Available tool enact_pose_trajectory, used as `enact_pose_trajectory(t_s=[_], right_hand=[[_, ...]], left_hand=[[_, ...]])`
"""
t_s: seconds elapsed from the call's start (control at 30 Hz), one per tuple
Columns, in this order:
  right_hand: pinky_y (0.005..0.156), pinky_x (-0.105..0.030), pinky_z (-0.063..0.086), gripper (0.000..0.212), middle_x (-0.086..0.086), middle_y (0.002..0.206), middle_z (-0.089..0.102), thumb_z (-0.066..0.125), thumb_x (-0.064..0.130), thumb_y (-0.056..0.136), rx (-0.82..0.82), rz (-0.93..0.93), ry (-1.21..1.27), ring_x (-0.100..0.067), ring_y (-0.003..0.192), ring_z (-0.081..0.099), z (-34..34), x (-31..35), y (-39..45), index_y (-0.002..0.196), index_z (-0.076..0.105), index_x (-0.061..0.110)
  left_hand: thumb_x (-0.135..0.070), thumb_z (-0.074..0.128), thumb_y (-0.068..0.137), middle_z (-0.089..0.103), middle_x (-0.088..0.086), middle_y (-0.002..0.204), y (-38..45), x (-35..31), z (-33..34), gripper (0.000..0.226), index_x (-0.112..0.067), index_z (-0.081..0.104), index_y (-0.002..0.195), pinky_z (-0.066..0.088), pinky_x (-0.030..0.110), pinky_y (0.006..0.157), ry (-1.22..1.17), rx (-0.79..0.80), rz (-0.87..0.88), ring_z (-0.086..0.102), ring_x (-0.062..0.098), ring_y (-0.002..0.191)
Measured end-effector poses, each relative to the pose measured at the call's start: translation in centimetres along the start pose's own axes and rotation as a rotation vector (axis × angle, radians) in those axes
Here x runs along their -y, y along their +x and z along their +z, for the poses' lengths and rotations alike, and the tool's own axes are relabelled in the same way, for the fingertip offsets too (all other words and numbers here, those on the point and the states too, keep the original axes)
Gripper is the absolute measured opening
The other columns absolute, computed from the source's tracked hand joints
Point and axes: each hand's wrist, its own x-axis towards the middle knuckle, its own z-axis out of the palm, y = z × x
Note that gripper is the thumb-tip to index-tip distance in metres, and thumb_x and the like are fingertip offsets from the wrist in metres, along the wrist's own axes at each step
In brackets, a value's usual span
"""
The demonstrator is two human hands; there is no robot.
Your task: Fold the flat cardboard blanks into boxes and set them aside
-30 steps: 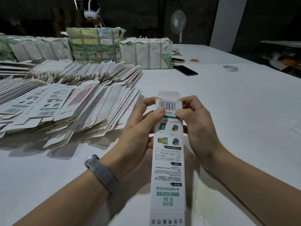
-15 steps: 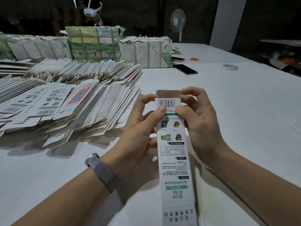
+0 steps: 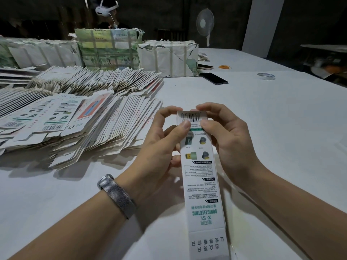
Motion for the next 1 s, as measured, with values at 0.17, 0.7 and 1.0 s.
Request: enact_pose_trajectory(t_s=[0.17, 0.7, 1.0], right_hand=[[0.068, -0.031, 0.059, 0.02, -0.001, 0.1, 0.072, 0.053, 0.014, 0.089, 0.009, 0.004, 0.012, -0.02, 0.08, 0.072, 0.03, 0.03, 0.01, 0.102, 0.067, 0.019], [0.069, -0.034, 0.059, 0.012, -0.006, 0.095, 0.068, 0.058, 0.017, 0.09, -0.002, 0.022, 0.064, -0.021, 0.081, 0.072, 0.13, 0.3, -0.04, 0.094, 0.068, 0.021], [0.057, -0.029, 0.055, 0.006, 0.0, 0.075, 0.066, 0.066, 0.015, 0.082, -0.073, 0.065, 0.005, -0.019, 0.064, 0.07, 0.0, 0.03, -0.15, 0.079, 0.066, 0.019]], left_hand=[[-0.032, 0.066, 0.083, 0.059, 0.017, 0.091, 0.03, 0.01, -0.09, 0.027, -0.033, 0.056, 0.108, 0.03, 0.016, 0.038, 0.015, 0.006, 0.002, 0.048, 0.015, 0.055], [-0.031, 0.064, 0.089, 0.065, 0.011, 0.088, -0.04, -0.25, -0.16, 0.02, -0.034, 0.057, 0.108, 0.038, 0.016, 0.04, 0.052, 0.037, 0.032, 0.054, 0.012, 0.058], [-0.033, 0.065, 0.087, 0.061, 0.01, 0.084, -0.12, 0.54, 0.21, 0.021, -0.032, 0.058, 0.107, 0.032, 0.017, 0.038, 0.051, 0.036, -0.006, 0.047, 0.01, 0.051]])
